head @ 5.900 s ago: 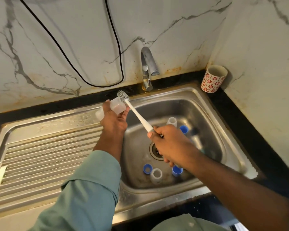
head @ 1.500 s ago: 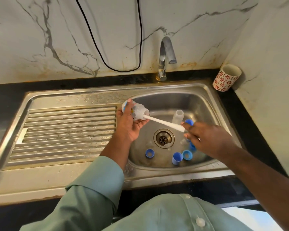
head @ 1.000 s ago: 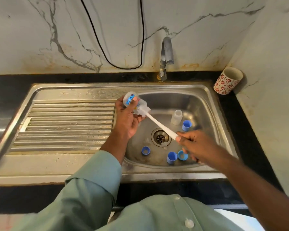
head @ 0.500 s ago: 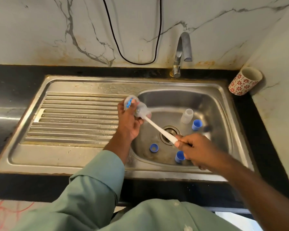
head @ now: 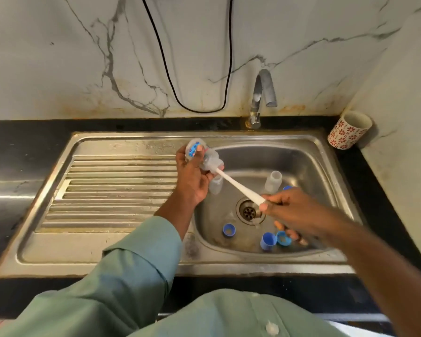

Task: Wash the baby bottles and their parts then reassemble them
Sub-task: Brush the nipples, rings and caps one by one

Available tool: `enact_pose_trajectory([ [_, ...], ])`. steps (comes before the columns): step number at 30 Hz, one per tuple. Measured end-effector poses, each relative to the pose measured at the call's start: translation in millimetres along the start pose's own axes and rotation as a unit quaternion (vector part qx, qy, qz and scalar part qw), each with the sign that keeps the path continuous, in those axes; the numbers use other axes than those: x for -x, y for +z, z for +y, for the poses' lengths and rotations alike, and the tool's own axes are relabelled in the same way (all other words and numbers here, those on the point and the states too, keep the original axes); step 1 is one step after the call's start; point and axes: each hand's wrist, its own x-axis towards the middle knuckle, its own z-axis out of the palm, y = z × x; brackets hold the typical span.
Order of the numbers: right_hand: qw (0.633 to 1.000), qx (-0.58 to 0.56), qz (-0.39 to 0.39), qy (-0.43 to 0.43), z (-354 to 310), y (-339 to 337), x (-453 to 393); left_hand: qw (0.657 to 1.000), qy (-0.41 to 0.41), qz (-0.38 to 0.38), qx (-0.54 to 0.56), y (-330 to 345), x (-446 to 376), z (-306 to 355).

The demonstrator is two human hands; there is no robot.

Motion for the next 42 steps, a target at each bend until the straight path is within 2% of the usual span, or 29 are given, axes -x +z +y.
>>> enact_pose_trajectory([
  [2,1.0,0.005,-0.001,-0.017,-3.1,-24.3,-2.5,1.0,-0.01,-0.016,0.003,2.6,2.4,2.1],
  [4,0.999,0.003,0.041,-0.013,5.8,-27.7,-11.5,1.0,-0.012,-0.012,-0.006,7.4,-0.3,4.1],
  [6,0.996,0.05,0.067,-0.002,20.0,-13.9,-18.7,1.0,-0.011,-0.009,-0.006,10.0,-2.4,5.8],
  [10,0.986,0.137,0.09,0.004,34.5,26.0,-16.3,0.997,-0.031,0.018,0.063,8.0,-2.4,-4.2],
  [11,0.989,0.115,0.096,-0.009,33.6,30.1,-16.2,0.996,-0.033,0.011,0.088,9.4,-2.5,-6.1],
  [14,0.994,-0.082,0.063,-0.025,26.7,26.2,-16.6,0.992,-0.035,-0.024,0.119,15.8,-6.6,-1.7],
  [17,0.989,-0.134,-0.056,-0.002,26.1,1.8,-14.4,0.991,-0.065,-0.012,0.118,19.6,-9.2,6.3],
  [18,0.989,-0.116,-0.086,0.013,26.6,-9.8,-14.6,0.992,-0.072,0.003,0.103,18.3,-11.1,7.5],
  [20,0.996,-0.002,-0.084,0.032,25.0,-36.4,-20.4,0.996,-0.081,0.018,0.046,15.7,-13.1,6.2],
  [22,0.981,0.193,-0.009,0.006,19.6,-57.5,-30.0,0.996,-0.086,0.033,-0.019,14.5,-10.2,-3.1],
  [24,0.92,0.372,0.105,-0.06,20.8,-60.2,-43.6,0.996,-0.08,0.044,-0.019,16.5,-6.5,-12.5],
  [25,0.903,0.393,0.149,-0.092,23.0,-48.1,-43.7,0.996,-0.069,0.049,-0.002,17.7,-5.7,-14.1],
  [26,0.91,0.366,0.162,-0.109,25.2,-32.5,-41.3,0.997,-0.06,0.054,0.022,17.6,-8.7,-12.9],
  [27,0.949,0.263,0.137,-0.107,28.8,-18.0,-38.3,0.996,-0.055,0.055,0.049,17.0,-13.8,-9.4],
  [28,0.988,0.114,0.067,-0.082,30.9,-5.2,-33.3,0.994,-0.052,0.056,0.077,14.7,-20.2,-5.1],
  [29,0.999,-0.032,-0.004,-0.038,34.2,0.9,-29.5,0.993,-0.049,0.058,0.095,12.0,-24.7,-1.3],
  [30,0.991,-0.129,-0.035,-0.016,38.1,-0.2,-30.4,0.992,-0.048,0.06,0.1,11.7,-26.3,0.3],
  [31,0.988,-0.153,-0.028,-0.005,39.6,-3.3,-35.4,0.992,-0.049,0.062,0.103,12.6,-25.2,0.1],
  [33,0.993,-0.115,0.036,-0.006,39.9,-3.0,-40.4,0.99,-0.059,0.055,0.119,18.4,-21.2,-6.4],
  [34,0.99,-0.133,0.035,-0.005,40.7,0.3,-40.3,0.989,-0.063,0.052,0.125,20.8,-21.1,-9.3],
  [36,0.96,-0.269,-0.075,0.026,39.4,0.7,-35.3,0.989,-0.071,0.036,0.127,23.4,-23.1,-9.1],
  [37,0.946,-0.301,-0.112,0.035,40.5,-4.7,-31.8,0.99,-0.073,0.023,0.121,22.4,-23.9,-6.9],
  [38,0.956,-0.269,-0.108,0.036,43.6,-14.6,-33.5,0.991,-0.076,0.011,0.107,20.9,-25.1,-5.6],
  [39,0.983,-0.166,-0.068,0.029,46.9,-27.1,-38.2,0.993,-0.081,0.006,0.081,19.6,-26.1,-6.7],
  [40,1.0,0.01,0.018,0.008,46.3,-36.9,-42.8,0.995,-0.084,0.015,0.051,19.8,-25.9,-9.7],
  [41,0.98,0.17,0.099,-0.033,48.0,-41.8,-47.4,0.995,-0.088,0.032,0.034,20.6,-24.1,-13.2],
  [42,0.961,0.226,0.143,-0.065,47.2,-40.7,-50.4,0.994,-0.091,0.045,0.04,21.5,-22.5,-16.6],
])
